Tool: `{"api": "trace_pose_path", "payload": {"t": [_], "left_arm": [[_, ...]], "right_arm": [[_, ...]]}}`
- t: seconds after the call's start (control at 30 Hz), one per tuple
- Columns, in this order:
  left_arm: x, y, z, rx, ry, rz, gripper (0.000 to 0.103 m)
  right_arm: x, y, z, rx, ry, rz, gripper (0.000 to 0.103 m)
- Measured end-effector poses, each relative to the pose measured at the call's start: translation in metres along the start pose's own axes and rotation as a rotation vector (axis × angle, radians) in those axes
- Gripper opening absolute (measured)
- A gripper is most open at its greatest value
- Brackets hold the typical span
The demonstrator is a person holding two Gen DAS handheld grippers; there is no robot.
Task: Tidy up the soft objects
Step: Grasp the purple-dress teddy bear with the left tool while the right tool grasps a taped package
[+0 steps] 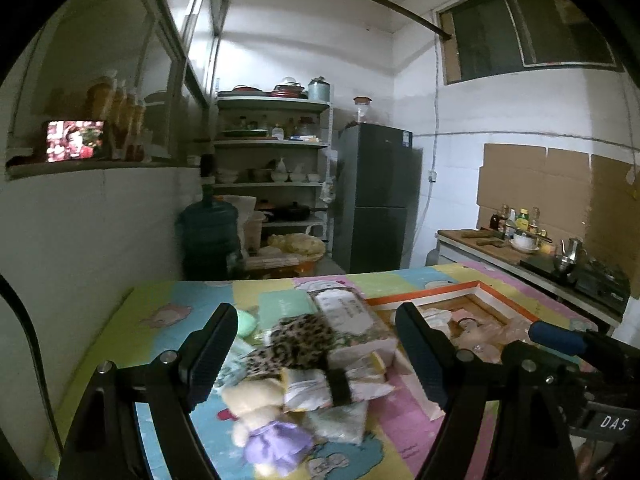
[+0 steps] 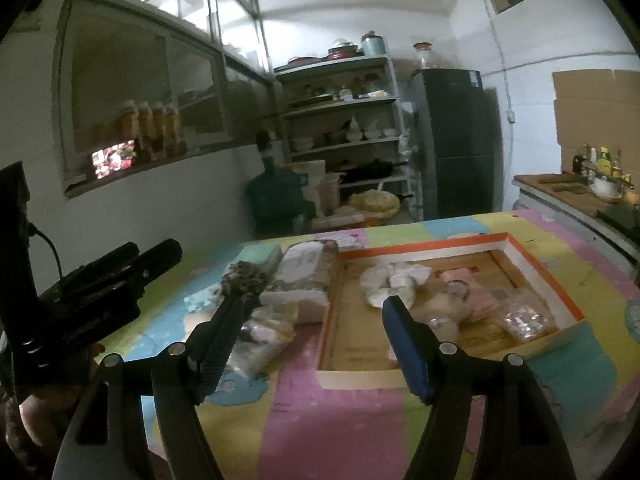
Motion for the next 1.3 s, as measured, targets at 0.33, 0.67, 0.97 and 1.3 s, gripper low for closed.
{"api": "trace_pose_path", "payload": {"t": [0.33,0.67,0.97,1.3], "left_arm": [[-0.029,-0.013,0.011,-0.017,0.023,0.012,0.082],[-0.07,-0.022,0.02,-0.019,0.059,0.072,0.082],[-0.089,-0.043,0.003,-0.1,0.042,0.117,0.082],[-0.066,-0.089,-0.052,-0.308,-0.058,0.168,0.082]], "right_arm": [[-0.026,-0.009,-0.011,-0.031,0.034,0.028,0.074],[-0.041,-0.025,-0.031,-0.088,0.068,0.058,0.074],[-0.055,-0.037,-0.051,-0.128,0.118,0.088,0.074],[-0.047,-0.044,-0.057,-0.148,0.12,0.066,0.074]]}}
Point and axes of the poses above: each gripper's, at about its wrist camera, not at the fingertips, and z roughly against the way its jaws point, x to its right, y to its top, the point moved 5 cm from there along -z, roughly the way its jaws point, and after that the axes turned 1 degree about y, right-handed, at the moved point
